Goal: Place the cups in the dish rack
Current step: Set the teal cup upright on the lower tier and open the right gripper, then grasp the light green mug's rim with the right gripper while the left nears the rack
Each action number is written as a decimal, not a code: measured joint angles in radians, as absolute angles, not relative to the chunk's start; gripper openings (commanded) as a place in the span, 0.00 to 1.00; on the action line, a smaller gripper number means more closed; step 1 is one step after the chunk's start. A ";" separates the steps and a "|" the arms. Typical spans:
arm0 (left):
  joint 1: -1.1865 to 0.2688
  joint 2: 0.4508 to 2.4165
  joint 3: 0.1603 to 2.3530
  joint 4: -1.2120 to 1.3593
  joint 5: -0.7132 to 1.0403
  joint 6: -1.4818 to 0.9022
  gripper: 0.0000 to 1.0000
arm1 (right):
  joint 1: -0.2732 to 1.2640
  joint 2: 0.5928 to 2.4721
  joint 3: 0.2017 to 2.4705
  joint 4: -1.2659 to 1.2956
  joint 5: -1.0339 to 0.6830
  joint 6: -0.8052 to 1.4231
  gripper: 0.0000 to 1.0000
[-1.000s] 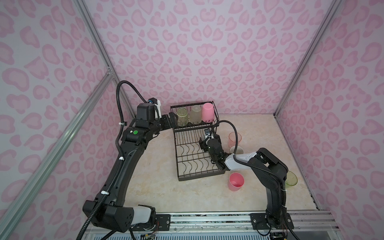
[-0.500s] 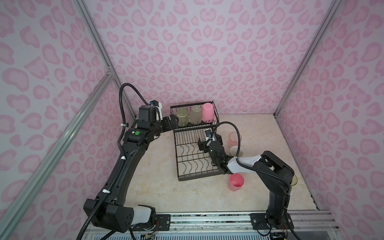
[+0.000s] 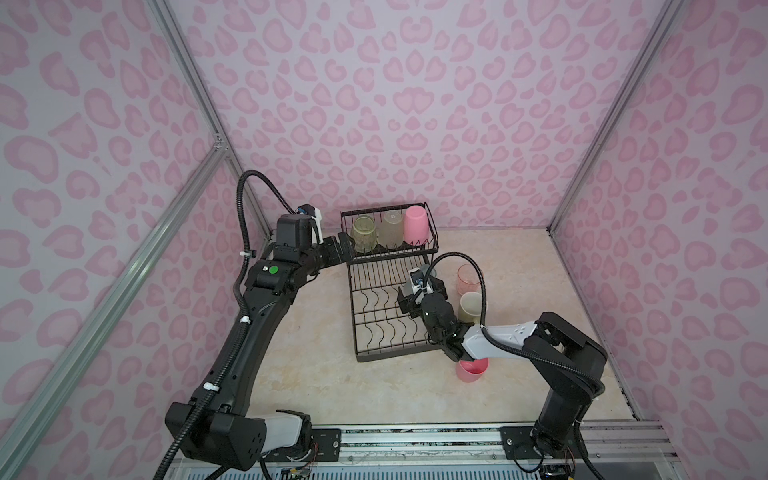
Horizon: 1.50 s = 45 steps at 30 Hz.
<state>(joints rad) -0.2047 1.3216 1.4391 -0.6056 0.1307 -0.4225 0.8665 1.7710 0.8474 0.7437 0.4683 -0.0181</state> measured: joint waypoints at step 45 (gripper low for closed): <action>-0.202 1.024 1.009 -0.597 0.217 -0.437 0.98 | 0.612 1.405 1.011 -0.476 0.224 0.354 0.52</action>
